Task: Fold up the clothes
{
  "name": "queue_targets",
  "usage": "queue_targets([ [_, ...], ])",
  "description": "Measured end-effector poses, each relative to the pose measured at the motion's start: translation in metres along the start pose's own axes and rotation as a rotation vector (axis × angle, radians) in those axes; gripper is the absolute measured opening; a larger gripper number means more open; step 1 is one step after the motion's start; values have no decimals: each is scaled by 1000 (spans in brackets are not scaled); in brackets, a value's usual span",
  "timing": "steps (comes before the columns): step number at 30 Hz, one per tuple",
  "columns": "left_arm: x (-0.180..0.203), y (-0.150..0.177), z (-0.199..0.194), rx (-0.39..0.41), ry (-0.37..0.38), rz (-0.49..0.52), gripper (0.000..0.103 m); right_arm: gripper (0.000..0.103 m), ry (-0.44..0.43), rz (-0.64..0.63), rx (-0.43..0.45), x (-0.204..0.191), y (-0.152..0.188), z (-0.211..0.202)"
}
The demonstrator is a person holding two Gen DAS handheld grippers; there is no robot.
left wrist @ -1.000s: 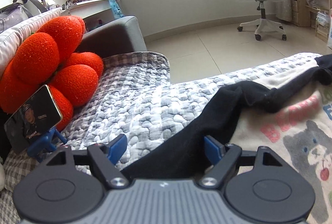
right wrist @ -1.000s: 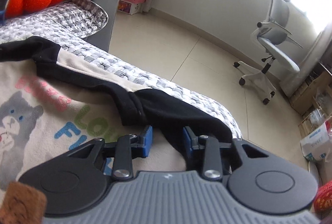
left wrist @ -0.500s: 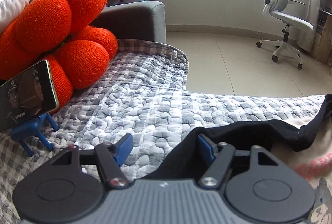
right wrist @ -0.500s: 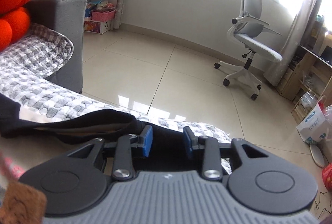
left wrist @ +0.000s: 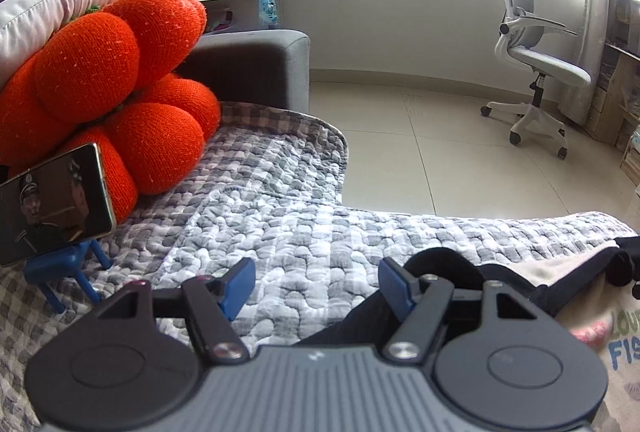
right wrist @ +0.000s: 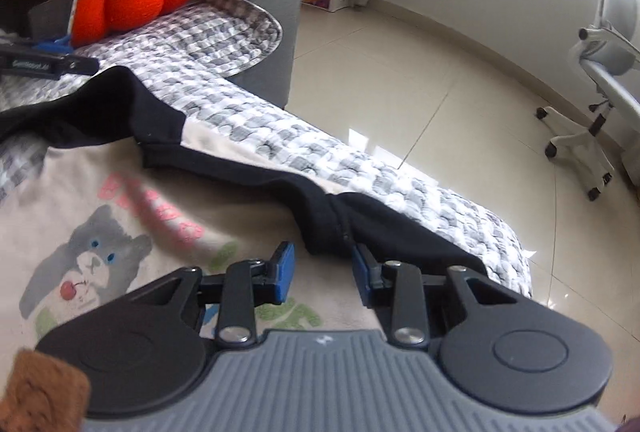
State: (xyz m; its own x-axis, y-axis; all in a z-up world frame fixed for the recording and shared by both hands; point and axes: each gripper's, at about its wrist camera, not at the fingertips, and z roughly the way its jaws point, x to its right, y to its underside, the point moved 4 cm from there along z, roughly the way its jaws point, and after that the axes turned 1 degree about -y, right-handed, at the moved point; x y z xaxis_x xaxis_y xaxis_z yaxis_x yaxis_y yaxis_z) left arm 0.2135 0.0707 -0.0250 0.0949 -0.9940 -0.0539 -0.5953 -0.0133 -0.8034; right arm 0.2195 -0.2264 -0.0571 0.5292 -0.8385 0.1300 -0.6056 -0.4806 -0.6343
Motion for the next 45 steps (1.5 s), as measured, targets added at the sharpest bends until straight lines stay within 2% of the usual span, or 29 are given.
queue_targets([
  [4, 16, 4, 0, 1, 57, 78, 69, 33, 43, -14, -49, -7, 3, 22],
  [7, 27, 11, 5, -38, 137, 111, 74, 30, 106, 18, 16, -1, -7, 26],
  [10, 29, 16, 10, -73, 181, 79, 74, 29, 164, 73, 62, 4, -11, 25],
  [13, 31, 18, 8, -71, 243, 61, 74, 29, 222, 128, 108, 10, -15, 24],
  [17, 35, 18, 8, -64, 264, 66, 74, 29, 300, 202, 169, 17, -20, 23],
  [19, 38, 19, 10, -57, 251, 88, 74, 29, 335, 236, 199, 20, -22, 22],
  [21, 38, 20, 13, -35, 162, 124, 74, 29, 321, 200, 199, 14, -24, 17],
  [23, 28, 19, 18, -31, 91, 99, 74, 30, 316, 205, 212, 10, -28, 14],
  [24, 21, 19, 21, -34, 84, 62, 74, 30, 313, 207, 219, 8, -30, 12],
  [26, 7, 18, 25, -52, 93, -26, 74, 34, 266, 182, 204, 0, -33, 11],
  [29, -2, 19, 27, -66, 95, -74, 74, 37, 155, 79, 156, -25, -39, 10],
  [35, -12, 16, 24, -62, 79, -154, 74, 37, 50, 68, 133, -56, -54, 31],
  [44, -22, 20, 25, -105, 91, -187, 77, 37, -103, 51, 99, -100, -76, 60],
  [45, -22, 20, 24, -106, 91, -186, 77, 37, -81, 55, 104, -96, -83, 63],
])
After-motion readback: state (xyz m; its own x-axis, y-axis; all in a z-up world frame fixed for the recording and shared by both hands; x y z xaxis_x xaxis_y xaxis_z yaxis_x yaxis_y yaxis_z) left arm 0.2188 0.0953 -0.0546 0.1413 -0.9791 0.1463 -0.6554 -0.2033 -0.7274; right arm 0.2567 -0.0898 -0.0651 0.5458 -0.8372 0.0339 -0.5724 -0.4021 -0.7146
